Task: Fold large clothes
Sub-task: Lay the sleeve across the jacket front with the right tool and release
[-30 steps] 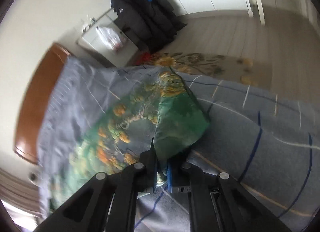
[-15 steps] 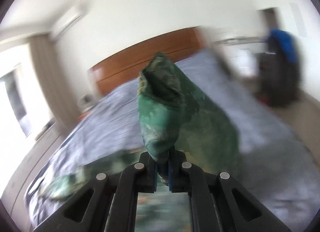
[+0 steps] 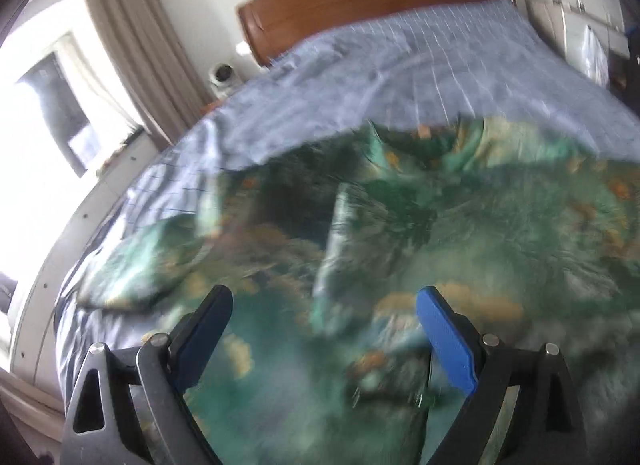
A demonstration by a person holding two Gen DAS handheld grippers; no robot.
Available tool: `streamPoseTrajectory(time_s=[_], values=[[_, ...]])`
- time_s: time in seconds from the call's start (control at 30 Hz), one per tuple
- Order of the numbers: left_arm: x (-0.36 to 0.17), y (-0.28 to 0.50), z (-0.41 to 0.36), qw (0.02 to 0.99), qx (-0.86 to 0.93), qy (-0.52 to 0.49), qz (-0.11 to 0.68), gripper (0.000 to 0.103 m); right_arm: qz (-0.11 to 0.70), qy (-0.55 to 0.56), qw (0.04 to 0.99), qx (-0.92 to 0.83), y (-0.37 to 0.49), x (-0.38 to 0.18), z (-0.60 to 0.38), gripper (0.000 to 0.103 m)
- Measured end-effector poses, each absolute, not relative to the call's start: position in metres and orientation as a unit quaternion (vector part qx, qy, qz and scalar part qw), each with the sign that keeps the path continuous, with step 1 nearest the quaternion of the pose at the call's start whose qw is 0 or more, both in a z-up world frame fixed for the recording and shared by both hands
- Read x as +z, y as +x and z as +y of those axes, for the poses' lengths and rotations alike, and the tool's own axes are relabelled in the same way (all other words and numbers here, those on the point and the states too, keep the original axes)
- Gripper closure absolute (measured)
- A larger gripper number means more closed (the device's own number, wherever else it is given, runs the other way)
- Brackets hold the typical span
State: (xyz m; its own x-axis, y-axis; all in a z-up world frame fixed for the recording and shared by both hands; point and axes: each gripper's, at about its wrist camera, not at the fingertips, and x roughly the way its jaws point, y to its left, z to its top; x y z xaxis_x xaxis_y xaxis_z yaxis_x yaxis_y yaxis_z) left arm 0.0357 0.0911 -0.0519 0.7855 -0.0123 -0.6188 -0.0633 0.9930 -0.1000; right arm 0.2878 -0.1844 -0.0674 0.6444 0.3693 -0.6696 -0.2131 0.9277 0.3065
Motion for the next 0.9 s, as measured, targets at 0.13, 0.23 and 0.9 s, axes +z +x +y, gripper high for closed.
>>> streamPoseTrajectory(time_s=[0.13, 0.23, 0.9], values=[[-0.054, 0.04, 0.087, 0.941, 0.006, -0.057, 0.333, 0.0, 0.343, 0.063, 0.921, 0.172, 0.209, -0.044, -0.177, 0.008], [-0.057, 0.044, 0.078, 0.939, 0.003, -0.042, 0.342, 0.0, 0.333, 0.036, 0.928, 0.163, 0.149, -0.044, -0.188, 0.008], [-0.049, 0.036, 0.051, 0.944, -0.014, -0.002, 0.328, 0.0, 0.315, -0.048, 0.942, 0.1, -0.029, -0.073, -0.229, 0.008]])
